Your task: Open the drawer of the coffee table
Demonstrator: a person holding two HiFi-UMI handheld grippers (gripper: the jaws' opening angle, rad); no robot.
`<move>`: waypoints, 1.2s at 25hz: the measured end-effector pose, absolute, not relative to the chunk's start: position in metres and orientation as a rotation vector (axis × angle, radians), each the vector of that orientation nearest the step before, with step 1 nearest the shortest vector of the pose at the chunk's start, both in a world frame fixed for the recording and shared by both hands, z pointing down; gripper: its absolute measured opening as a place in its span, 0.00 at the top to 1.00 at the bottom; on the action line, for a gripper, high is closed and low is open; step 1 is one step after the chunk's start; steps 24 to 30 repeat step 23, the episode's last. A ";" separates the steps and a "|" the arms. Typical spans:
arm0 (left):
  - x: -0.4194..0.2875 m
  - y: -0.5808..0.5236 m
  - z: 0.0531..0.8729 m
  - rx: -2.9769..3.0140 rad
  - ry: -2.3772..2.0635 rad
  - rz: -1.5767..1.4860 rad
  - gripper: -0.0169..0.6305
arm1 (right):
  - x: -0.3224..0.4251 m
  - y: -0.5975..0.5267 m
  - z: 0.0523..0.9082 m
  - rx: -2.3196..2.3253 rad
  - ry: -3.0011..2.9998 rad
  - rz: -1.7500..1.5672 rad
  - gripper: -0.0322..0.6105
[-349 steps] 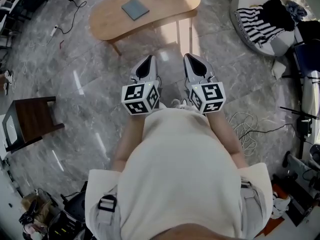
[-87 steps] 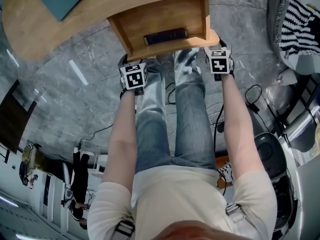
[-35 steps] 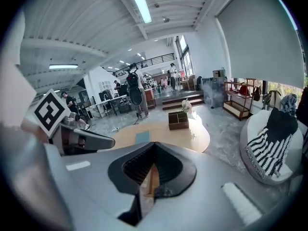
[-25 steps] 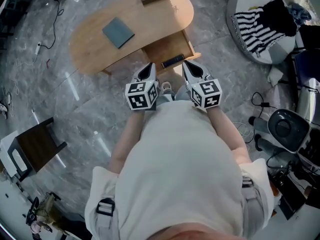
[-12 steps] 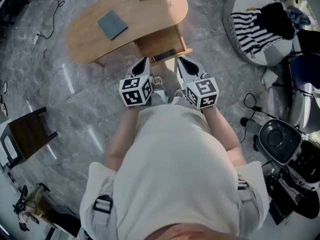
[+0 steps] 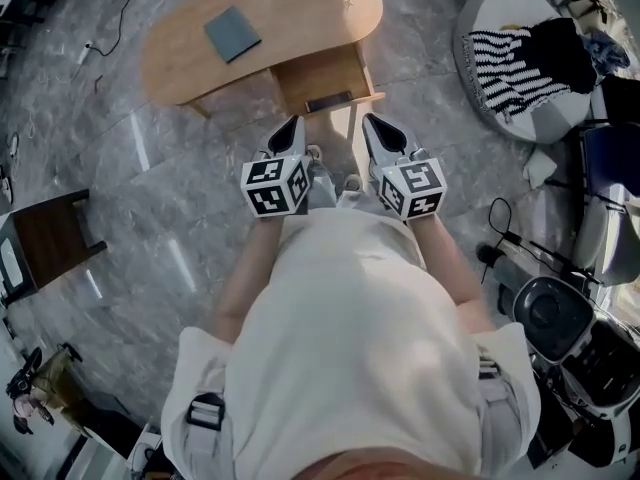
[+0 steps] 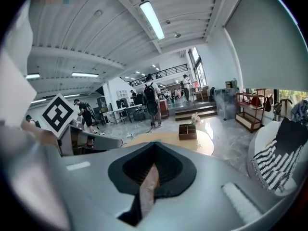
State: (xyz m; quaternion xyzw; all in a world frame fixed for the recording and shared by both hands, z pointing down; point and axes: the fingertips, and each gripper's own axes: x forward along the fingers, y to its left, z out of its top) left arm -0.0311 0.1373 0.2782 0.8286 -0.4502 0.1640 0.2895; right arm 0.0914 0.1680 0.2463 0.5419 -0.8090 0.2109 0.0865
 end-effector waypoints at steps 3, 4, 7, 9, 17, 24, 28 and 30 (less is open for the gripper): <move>-0.033 0.143 0.276 2.209 -1.218 0.426 0.97 | 0.089 0.171 0.244 1.587 -2.423 0.597 0.95; -0.034 0.144 0.275 2.209 -1.223 0.422 0.97 | 0.088 0.171 0.243 1.585 -2.426 0.590 0.95; -0.037 0.144 0.273 2.212 -1.241 0.414 0.97 | 0.085 0.170 0.241 1.578 -2.437 0.572 0.95; -0.038 0.144 0.271 2.214 -1.253 0.408 0.97 | 0.084 0.170 0.240 1.566 -2.447 0.559 0.95; -0.036 0.145 0.263 2.222 -1.278 0.379 0.97 | 0.086 0.172 0.233 1.559 -2.474 0.526 0.95; -0.028 0.149 0.262 2.225 -1.271 0.369 0.97 | 0.092 0.176 0.231 1.577 -2.485 0.512 0.95; -0.028 0.149 0.262 2.225 -1.271 0.369 0.97 | 0.092 0.176 0.231 1.577 -2.485 0.512 0.95; -0.028 0.149 0.262 2.225 -1.271 0.369 0.97 | 0.092 0.176 0.231 1.577 -2.485 0.512 0.95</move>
